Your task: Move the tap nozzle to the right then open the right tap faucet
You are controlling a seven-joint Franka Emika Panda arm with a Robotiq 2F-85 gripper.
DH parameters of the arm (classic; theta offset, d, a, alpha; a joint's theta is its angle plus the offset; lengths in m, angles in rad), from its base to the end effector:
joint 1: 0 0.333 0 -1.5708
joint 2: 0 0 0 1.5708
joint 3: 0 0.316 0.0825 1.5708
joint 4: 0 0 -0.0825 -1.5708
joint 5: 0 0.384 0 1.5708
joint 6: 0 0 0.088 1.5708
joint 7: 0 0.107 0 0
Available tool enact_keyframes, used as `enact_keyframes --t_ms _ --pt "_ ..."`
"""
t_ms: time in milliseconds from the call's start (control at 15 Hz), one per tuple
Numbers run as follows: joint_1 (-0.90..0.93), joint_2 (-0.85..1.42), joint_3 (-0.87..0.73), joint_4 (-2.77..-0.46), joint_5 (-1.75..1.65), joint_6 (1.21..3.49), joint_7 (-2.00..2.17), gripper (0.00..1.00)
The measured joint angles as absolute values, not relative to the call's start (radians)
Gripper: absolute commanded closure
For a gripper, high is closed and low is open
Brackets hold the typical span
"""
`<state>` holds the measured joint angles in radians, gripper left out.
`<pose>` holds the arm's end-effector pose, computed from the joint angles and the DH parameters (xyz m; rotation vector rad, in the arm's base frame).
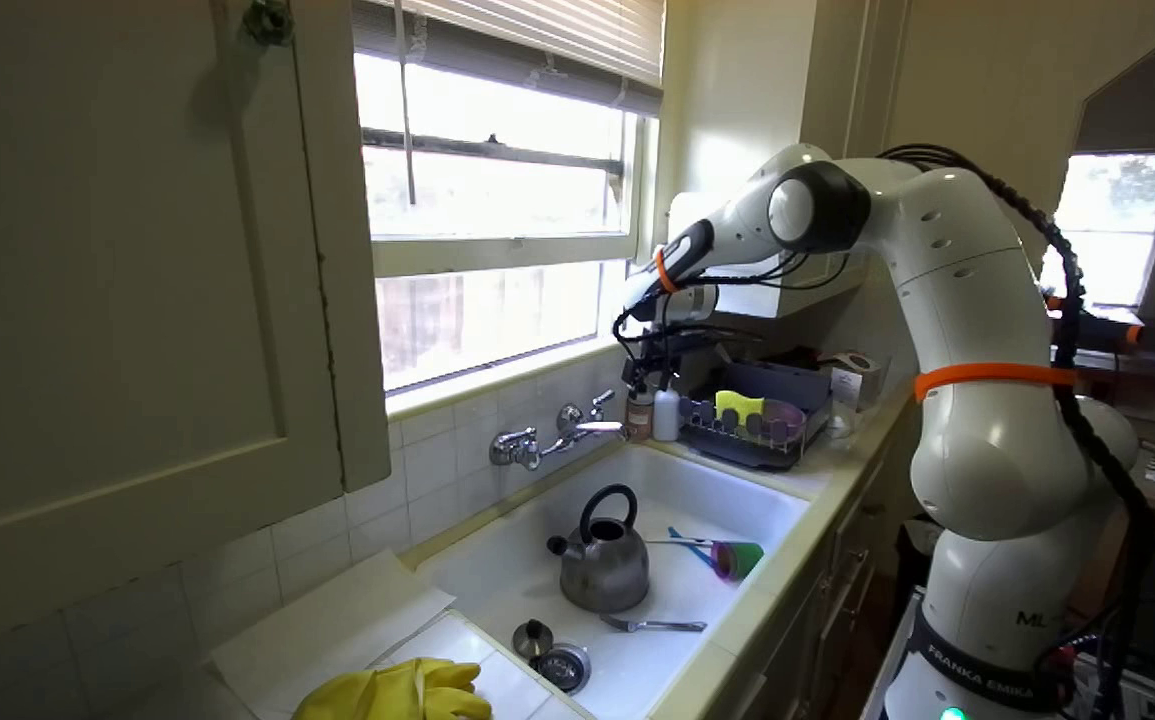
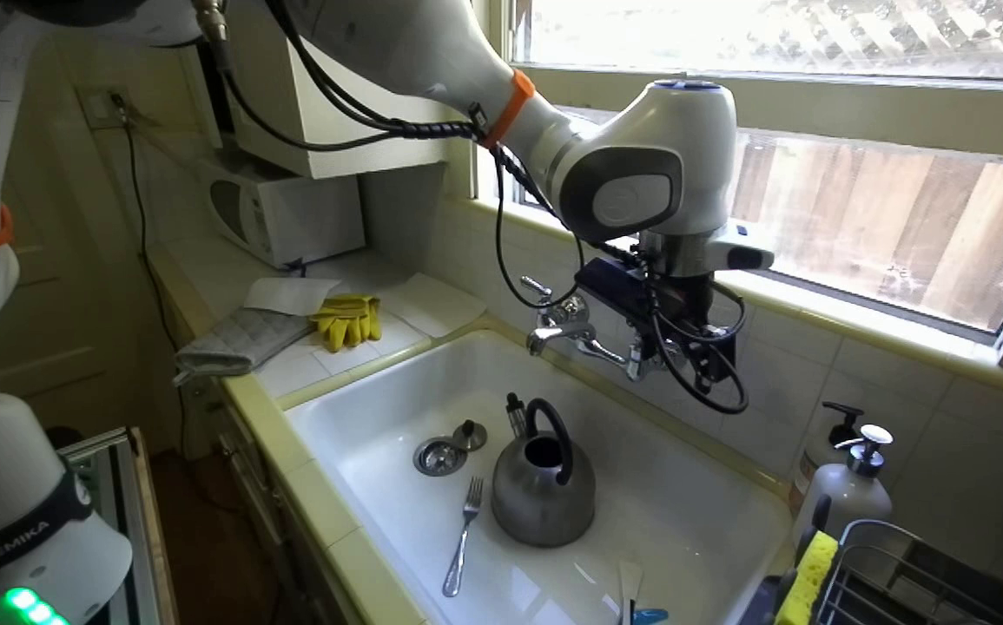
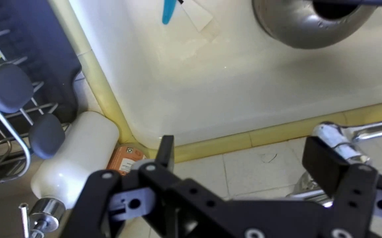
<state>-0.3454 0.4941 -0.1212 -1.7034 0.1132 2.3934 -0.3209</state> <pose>0.6201 -0.3005 0.3280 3.0614 -0.3085 0.3032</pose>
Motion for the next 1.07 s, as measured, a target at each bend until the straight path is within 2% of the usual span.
enact_keyframes --t_ms 400,1067 --pt "-0.324 0.333 -0.108 -1.825 0.064 2.235 -0.438 0.0" --pt "-0.188 0.201 -0.099 -1.948 -0.021 2.193 -0.357 0.0"
